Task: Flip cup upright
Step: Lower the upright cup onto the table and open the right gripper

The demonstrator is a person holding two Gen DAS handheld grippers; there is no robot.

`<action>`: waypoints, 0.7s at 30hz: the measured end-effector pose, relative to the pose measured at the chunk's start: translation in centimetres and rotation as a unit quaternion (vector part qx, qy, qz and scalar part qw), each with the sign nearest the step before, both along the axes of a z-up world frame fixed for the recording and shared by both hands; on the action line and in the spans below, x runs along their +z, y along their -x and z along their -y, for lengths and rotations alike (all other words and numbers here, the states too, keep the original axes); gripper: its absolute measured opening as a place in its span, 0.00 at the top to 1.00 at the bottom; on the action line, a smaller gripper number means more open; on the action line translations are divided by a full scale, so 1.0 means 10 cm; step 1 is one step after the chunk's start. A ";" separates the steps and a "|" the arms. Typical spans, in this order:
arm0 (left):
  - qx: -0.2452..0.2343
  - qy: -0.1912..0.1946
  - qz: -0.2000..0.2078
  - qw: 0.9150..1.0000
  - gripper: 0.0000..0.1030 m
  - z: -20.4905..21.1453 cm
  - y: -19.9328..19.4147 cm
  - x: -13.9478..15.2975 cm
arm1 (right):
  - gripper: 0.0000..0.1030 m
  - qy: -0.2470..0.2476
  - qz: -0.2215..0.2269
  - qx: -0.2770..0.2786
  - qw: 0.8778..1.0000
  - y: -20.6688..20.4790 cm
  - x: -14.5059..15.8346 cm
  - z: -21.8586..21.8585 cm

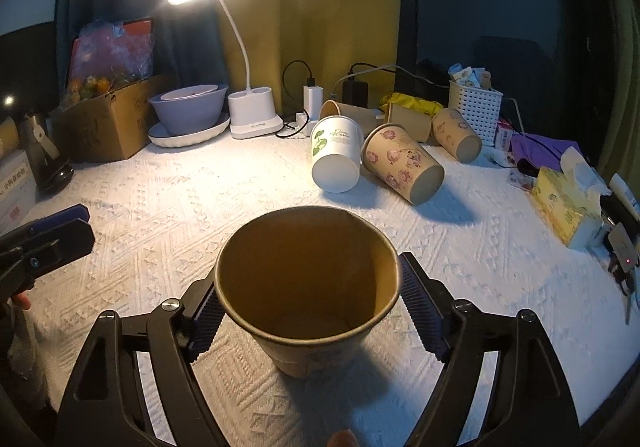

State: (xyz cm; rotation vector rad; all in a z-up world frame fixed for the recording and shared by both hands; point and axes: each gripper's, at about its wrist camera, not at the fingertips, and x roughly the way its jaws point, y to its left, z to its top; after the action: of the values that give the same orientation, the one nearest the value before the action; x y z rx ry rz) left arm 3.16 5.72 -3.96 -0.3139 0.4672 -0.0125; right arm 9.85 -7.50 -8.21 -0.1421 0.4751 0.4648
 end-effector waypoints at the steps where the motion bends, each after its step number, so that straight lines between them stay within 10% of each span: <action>1: 0.000 -0.002 -0.002 1.000 0.19 0.00 -0.01 0.00 | 0.20 -0.001 -0.003 0.000 1.000 0.01 0.00 0.01; 21: -0.014 -0.040 0.013 0.999 0.06 0.35 0.19 0.20 | 0.18 -0.024 -0.006 -0.021 0.999 0.42 0.22 0.41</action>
State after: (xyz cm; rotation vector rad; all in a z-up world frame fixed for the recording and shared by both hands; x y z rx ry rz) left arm 1.27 2.23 -2.00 -0.2282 0.4456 -0.0246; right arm 5.65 -11.58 -6.03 -0.0825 0.4772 0.4349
